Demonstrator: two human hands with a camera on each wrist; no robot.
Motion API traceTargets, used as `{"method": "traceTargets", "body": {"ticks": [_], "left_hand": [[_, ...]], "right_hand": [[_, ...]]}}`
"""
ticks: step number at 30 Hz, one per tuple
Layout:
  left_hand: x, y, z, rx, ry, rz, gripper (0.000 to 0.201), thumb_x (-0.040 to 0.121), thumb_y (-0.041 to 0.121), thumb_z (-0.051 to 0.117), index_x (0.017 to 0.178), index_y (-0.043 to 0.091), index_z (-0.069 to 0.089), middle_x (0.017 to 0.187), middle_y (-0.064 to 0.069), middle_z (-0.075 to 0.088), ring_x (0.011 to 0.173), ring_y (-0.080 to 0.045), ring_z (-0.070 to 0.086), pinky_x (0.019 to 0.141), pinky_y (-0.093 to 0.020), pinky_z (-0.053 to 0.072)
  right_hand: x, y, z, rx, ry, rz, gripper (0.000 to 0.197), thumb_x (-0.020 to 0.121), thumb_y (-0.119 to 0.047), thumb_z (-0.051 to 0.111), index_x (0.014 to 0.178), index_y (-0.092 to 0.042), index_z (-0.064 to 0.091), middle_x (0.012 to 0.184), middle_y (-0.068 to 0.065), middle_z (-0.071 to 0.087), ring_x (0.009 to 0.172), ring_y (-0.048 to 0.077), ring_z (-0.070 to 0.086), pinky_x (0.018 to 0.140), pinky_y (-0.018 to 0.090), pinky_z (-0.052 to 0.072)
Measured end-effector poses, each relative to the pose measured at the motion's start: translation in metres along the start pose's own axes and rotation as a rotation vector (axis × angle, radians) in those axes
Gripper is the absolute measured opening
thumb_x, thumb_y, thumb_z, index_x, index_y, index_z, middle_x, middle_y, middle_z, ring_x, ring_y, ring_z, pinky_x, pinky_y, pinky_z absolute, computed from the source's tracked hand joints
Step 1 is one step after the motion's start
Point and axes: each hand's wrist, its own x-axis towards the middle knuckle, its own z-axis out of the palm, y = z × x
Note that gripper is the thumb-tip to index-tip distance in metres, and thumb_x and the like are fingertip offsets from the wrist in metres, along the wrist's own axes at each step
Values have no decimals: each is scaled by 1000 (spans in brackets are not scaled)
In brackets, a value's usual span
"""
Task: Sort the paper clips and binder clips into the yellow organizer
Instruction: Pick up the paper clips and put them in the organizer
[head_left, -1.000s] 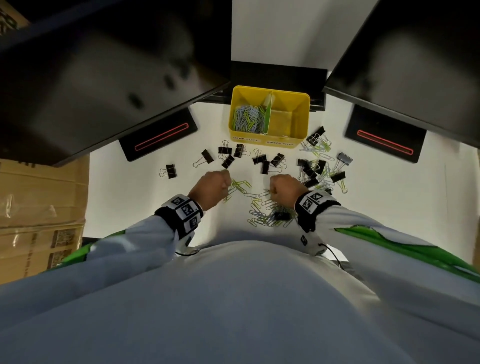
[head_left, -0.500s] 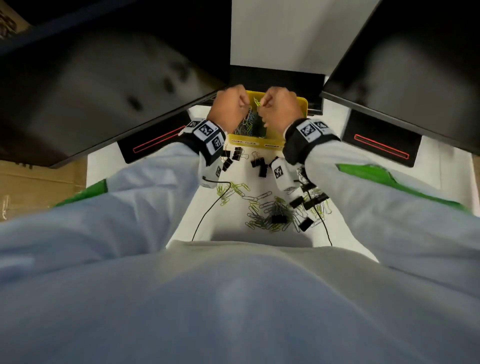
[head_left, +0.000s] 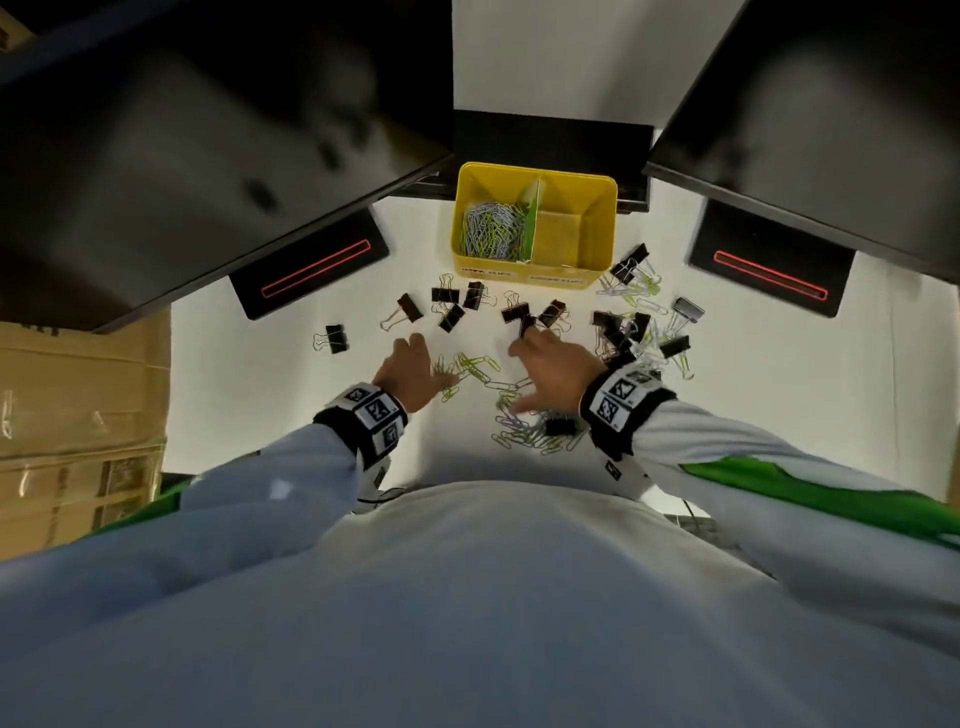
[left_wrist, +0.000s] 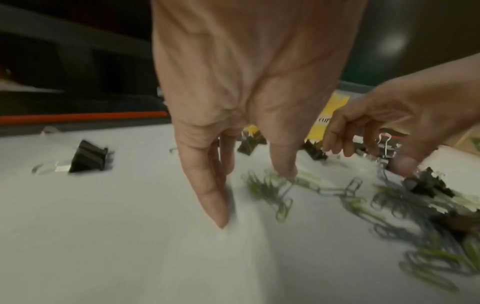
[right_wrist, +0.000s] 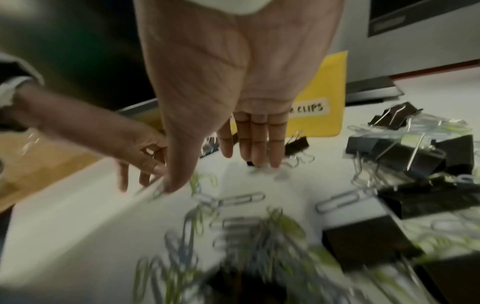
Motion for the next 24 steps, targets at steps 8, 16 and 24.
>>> {"method": "traceTargets", "body": {"ticks": [8,16,24], "left_hand": [[4,43,24,22,58,80,79,79,45,72,129,-4,35,126,-22,41,110,-38,53,89,-44,50],[11,40,27,76,32,215,32,88,11,63,114,0,49,119,-21,47,99,-36,58,84,-43,51],[11,33,25,51,27,285,15,88,9,58,102,2,56,107,-16,53,92,-31,57,78,-36,47]], "right_hand": [[8,-29,36,-178,-54,-95,95,70,-44,79,139,-2,29,139,15,34,121,30,41,90,41,48],[10,-13,39,-82,-56,-129,38,92,-5,46,130,0,43,127,19,47,109,36,55,81,42,51],[4,8,15,252,66,-27,7,91,-11,54,97,-8,57,103,9,62,92,26,61,72,28,42]]}}
